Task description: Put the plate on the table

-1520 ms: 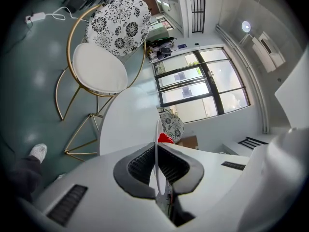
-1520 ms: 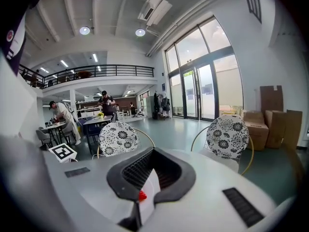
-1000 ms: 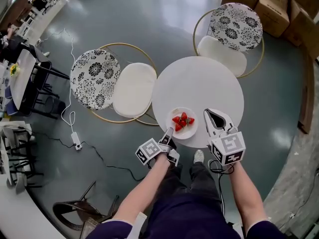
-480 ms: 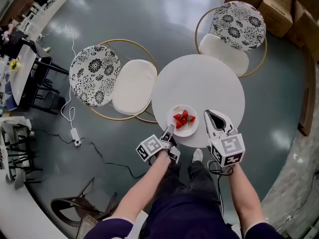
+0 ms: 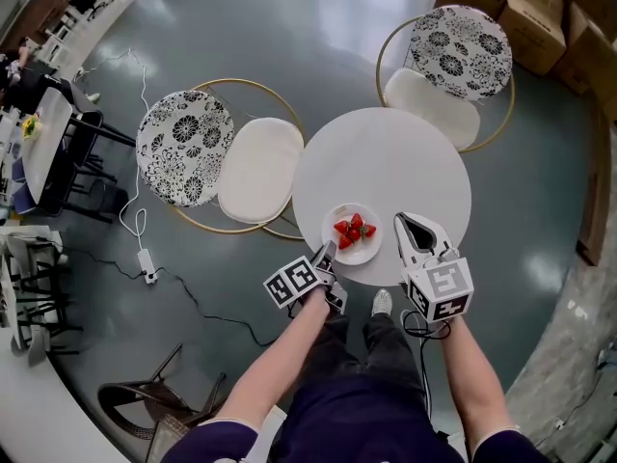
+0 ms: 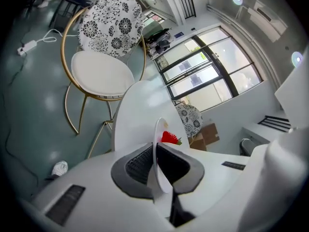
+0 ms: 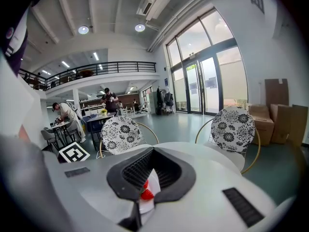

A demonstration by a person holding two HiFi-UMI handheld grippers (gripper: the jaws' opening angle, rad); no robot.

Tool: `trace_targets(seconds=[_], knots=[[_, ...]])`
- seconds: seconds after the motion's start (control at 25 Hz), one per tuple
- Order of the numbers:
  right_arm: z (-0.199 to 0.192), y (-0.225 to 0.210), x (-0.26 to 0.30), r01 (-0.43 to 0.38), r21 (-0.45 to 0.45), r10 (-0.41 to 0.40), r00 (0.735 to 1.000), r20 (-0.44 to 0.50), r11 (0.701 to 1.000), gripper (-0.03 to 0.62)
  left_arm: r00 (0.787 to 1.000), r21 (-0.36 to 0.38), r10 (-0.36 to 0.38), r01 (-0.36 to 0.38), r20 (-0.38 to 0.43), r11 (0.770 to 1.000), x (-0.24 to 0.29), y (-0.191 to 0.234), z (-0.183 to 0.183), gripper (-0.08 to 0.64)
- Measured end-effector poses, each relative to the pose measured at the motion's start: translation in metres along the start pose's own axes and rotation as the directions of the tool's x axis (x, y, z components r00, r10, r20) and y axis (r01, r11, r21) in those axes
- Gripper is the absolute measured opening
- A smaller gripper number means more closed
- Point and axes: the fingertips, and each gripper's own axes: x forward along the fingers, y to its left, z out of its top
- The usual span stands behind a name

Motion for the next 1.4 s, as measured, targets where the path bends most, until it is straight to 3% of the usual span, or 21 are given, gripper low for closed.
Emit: trace_targets(seconds=[0.24, 0.56, 1.0, 1.4], knots=[[0.001, 0.002, -0.002, -0.003, 0.002, 0.003, 1.0, 0.002, 1.0, 0.003, 0.995, 0.104, 0.087, -0.082, -0.038, 0.991, 0.003, 0.002, 0.0, 0.029], [0.001, -0.002, -0.004, 0.001, 0.005, -0.001, 1.0, 0.004, 1.0, 0.003, 0.981, 0.185, 0.18, -0.164, -0.074, 0.969, 0.006, 0.01, -0.005, 0.052], [0.0, -0.003, -0.004, -0.001, 0.012, 0.001, 1.0, 0.007, 1.0, 0.004, 0.966, 0.326, 0.251, -0.22, -0.057, 0.919, 0.006, 0.011, -0.002, 0.06], [0.002, -0.004, -0.005, -0.004, 0.019, 0.004, 1.0, 0.013, 1.0, 0.004, 0.956, 0.385, 0.29, -0.253, -0.04, 0.888, 0.006, 0.011, -0.001, 0.071]])
